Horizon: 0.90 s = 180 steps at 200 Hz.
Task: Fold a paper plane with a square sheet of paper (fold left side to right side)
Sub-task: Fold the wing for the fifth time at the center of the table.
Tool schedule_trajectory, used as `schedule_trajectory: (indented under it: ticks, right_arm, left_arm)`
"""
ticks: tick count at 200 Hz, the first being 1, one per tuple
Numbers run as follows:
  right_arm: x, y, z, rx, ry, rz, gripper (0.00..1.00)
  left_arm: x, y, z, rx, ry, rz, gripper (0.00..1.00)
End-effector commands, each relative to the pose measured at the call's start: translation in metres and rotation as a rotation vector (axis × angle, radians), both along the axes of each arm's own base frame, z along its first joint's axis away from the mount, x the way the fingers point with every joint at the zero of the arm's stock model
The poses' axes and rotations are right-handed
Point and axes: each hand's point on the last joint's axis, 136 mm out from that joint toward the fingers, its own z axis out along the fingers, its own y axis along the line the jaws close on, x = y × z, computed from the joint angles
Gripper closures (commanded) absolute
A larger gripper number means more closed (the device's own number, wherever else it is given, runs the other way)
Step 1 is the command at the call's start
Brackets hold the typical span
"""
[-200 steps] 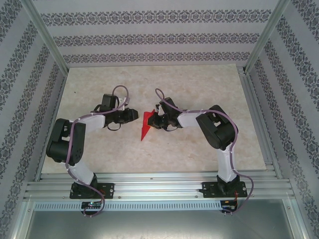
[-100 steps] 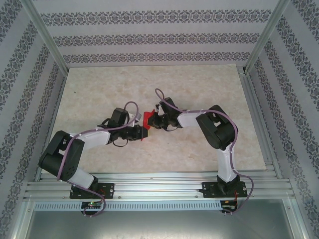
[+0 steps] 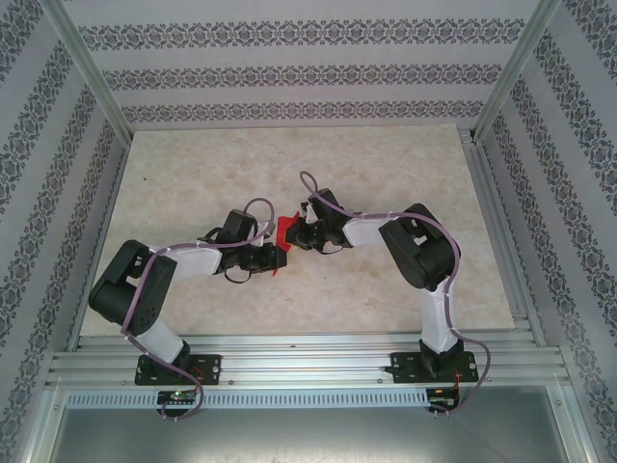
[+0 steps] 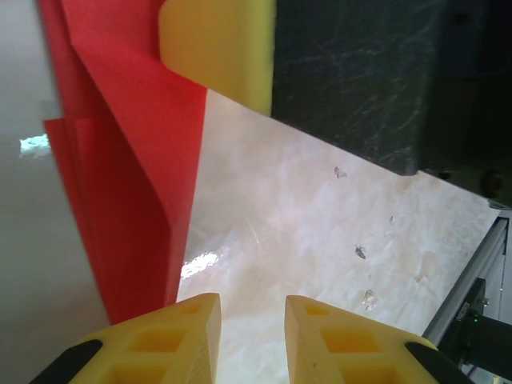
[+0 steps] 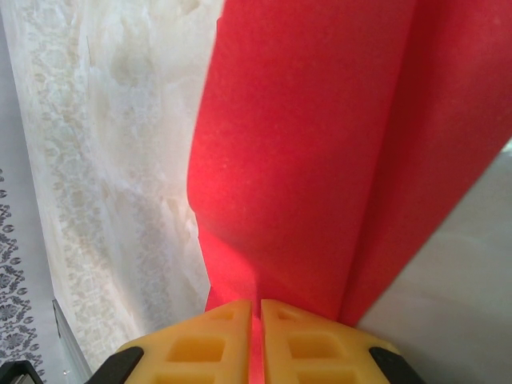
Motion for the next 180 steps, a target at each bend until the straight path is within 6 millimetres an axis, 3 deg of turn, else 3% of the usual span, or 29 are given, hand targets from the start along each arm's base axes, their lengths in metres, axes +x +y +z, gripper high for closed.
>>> schedule_trajectory:
  ticks: [1, 108, 131, 180]
  right_arm:
    - [-0.008, -0.01, -0.026, -0.072, 0.056, 0.0, 0.88]
    - [-0.007, -0.01, -0.025, -0.07, 0.053, -0.002, 0.87]
    - [-0.007, -0.01, -0.025, -0.069, 0.056, -0.001, 0.87]
    - [-0.008, -0.01, -0.025, -0.068, 0.055, -0.001, 0.87]
  left_arm:
    - [0.001, 0.004, -0.006, 0.046, -0.018, -0.006, 0.71]
    - [-0.01, -0.002, -0.019, -0.011, 0.024, -0.021, 0.69]
    - [-0.012, -0.007, -0.012, -0.06, 0.018, -0.031, 0.67]
    - [0.0, -0.009, 0.024, -0.089, -0.052, -0.026, 0.64]
